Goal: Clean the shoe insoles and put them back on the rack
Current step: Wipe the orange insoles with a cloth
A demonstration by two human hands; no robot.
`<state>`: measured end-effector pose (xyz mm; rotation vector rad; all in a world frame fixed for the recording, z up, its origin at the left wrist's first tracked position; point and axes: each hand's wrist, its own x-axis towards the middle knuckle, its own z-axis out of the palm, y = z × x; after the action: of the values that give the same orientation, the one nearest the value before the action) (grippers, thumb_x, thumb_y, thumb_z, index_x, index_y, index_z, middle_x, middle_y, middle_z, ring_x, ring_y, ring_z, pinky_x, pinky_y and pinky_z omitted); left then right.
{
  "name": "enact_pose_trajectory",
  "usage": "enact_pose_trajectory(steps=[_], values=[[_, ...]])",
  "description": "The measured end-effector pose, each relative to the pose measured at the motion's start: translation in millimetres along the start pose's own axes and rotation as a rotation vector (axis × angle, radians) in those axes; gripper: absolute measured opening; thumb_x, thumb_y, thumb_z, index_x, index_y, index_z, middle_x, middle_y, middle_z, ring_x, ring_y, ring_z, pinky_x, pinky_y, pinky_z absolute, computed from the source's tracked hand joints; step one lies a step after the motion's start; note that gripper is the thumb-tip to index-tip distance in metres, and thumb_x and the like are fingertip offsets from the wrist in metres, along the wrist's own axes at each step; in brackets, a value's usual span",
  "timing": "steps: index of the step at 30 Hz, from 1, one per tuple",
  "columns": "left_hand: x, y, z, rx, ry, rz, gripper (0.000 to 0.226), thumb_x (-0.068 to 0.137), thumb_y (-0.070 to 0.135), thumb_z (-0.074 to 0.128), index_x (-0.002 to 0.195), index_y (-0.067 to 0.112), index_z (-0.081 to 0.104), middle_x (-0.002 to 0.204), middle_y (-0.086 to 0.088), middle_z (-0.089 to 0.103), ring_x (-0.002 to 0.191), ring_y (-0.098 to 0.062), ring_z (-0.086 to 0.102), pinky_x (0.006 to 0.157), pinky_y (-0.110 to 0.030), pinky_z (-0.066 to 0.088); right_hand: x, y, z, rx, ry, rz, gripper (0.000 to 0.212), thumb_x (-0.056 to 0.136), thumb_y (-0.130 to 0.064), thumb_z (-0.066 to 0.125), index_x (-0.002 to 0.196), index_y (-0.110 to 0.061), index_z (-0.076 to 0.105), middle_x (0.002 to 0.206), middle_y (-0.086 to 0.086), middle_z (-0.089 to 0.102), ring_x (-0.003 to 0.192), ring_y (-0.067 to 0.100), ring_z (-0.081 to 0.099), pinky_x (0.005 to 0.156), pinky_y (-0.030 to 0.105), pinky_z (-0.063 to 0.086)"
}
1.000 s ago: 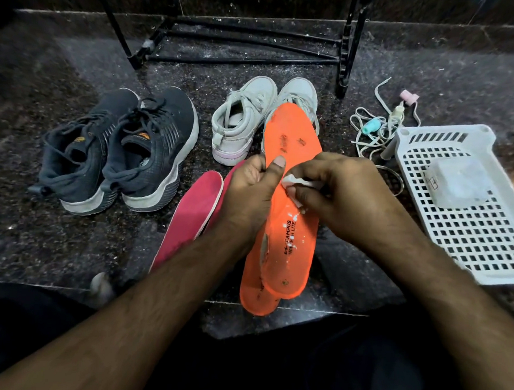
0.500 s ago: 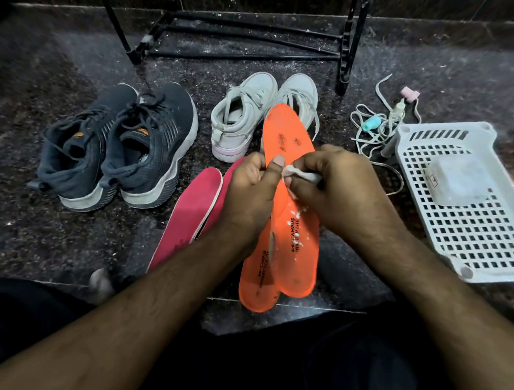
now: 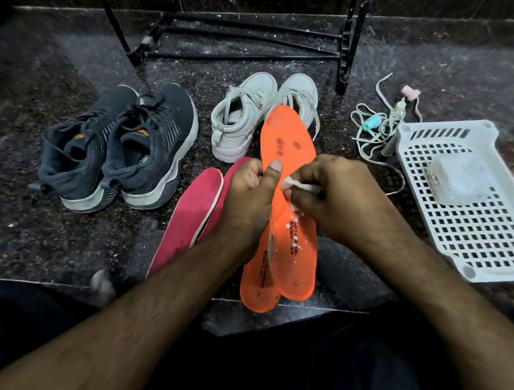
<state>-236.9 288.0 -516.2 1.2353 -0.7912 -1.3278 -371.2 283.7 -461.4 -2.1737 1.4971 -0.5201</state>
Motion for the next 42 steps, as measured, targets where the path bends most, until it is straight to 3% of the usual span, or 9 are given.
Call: enact_pose_trajectory(steps=[3, 11, 15, 20, 23, 27, 31, 36, 42], values=[[1.8, -1.5, -1.7, 0.026, 0.014, 0.018, 0.028, 0.101, 0.023, 0.058, 0.099, -0.004, 0.053, 0.085, -0.017, 0.059, 0.073, -0.025, 0.052, 0.066, -0.038, 0.045, -7.0, -1.0, -2.1, 0.012, -0.114, -0.05, 0.007, 0.085, -0.033, 0.073, 0.089, -0.027, 0.076, 0.075, -0.011, 0.061, 0.071, 0.005, 0.057, 0.061, 0.01, 0.035], [-0.1, -2.7, 1.5, -0.002, -0.026, -0.02, 0.012, 0.104, 0.02, 0.054, 0.1, 0.009, 0.055, 0.08, -0.015, 0.062, 0.065, -0.02, 0.055, 0.06, -0.033, 0.046, 8.1, 9.9, 2.2, 0.047, 0.066, 0.003, 0.009, 0.085, -0.027, 0.074, 0.092, -0.026, 0.077, 0.082, -0.006, 0.062, 0.076, 0.012, 0.061, 0.07, 0.024, 0.044], [2.7, -1.6, -1.5, 0.011, 0.015, -0.007, 0.039, 0.095, 0.035, 0.06, 0.1, -0.002, 0.051, 0.091, -0.016, 0.06, 0.078, -0.026, 0.053, 0.069, -0.04, 0.046, -4.5, 0.5, 1.9, 0.03, -0.07, -0.084, 0.012, 0.084, -0.032, 0.075, 0.094, -0.026, 0.078, 0.081, -0.007, 0.061, 0.075, 0.01, 0.059, 0.066, 0.019, 0.037], [1.4, -1.6, 3.0, -0.026, -0.036, -0.016, 0.022, 0.104, 0.016, 0.052, 0.115, -0.003, 0.054, 0.094, -0.023, 0.065, 0.079, -0.027, 0.058, 0.069, -0.037, 0.051, 9.8, 22.6, -3.5, 0.046, 0.117, 0.061, 0.01, 0.084, -0.027, 0.075, 0.094, -0.025, 0.077, 0.084, -0.006, 0.067, 0.076, 0.01, 0.063, 0.066, 0.015, 0.04], [3.4, 0.7, 0.4, -0.045, -0.028, 0.004, 0.01, 0.105, 0.015, 0.051, 0.101, 0.006, 0.055, 0.086, -0.017, 0.067, 0.068, -0.022, 0.06, 0.063, -0.033, 0.053, 8.0, 21.2, -4.6, 0.109, 0.057, 0.077, 0.01, 0.085, -0.028, 0.076, 0.094, -0.025, 0.077, 0.085, -0.007, 0.07, 0.077, 0.008, 0.066, 0.072, 0.018, 0.048], [5.3, -0.4, -2.6, -0.044, -0.007, 0.009, 0.013, 0.105, 0.016, 0.051, 0.108, 0.004, 0.055, 0.092, -0.021, 0.066, 0.077, -0.026, 0.059, 0.068, -0.035, 0.05, 0.7, 12.6, -1.3, 0.178, -0.047, 0.019, 0.006, 0.085, -0.026, 0.076, 0.091, -0.023, 0.077, 0.08, -0.006, 0.072, 0.074, 0.011, 0.067, 0.073, 0.029, 0.052], [4.0, 1.3, 1.2, -0.068, -0.013, 0.031, 0.018, 0.105, 0.016, 0.052, 0.114, 0.001, 0.054, 0.098, -0.026, 0.064, 0.081, -0.029, 0.058, 0.071, -0.038, 0.051, 9.4, 31.8, -7.0, 0.172, 0.09, 0.166, 0.007, 0.086, -0.03, 0.073, 0.09, -0.023, 0.073, 0.075, -0.008, 0.073, 0.068, 0.002, 0.065, 0.067, 0.02, 0.05], [5.7, 1.1, -1.6, -0.069, -0.022, 0.056, 0.011, 0.104, 0.017, 0.053, 0.107, 0.007, 0.054, 0.096, -0.023, 0.063, 0.08, -0.027, 0.057, 0.071, -0.038, 0.049, -2.2, 8.3, 1.0, 0.203, -0.026, 0.037, 0.004, 0.085, -0.028, 0.075, 0.088, -0.025, 0.075, 0.073, -0.009, 0.071, 0.067, 0.002, 0.064, 0.067, 0.02, 0.049], [-1.7, 1.7, 4.6, -0.052, -0.099, 0.043, 0.013, 0.105, 0.013, 0.048, 0.112, 0.005, 0.055, 0.092, -0.016, 0.069, 0.072, -0.022, 0.063, 0.066, -0.034, 0.056, 10.7, 26.1, -6.5, 0.183, 0.123, 0.173, 0.008, 0.085, -0.032, 0.073, 0.085, -0.024, 0.074, 0.069, -0.008, 0.072, 0.062, 0.001, 0.064, 0.06, 0.021, 0.048]])
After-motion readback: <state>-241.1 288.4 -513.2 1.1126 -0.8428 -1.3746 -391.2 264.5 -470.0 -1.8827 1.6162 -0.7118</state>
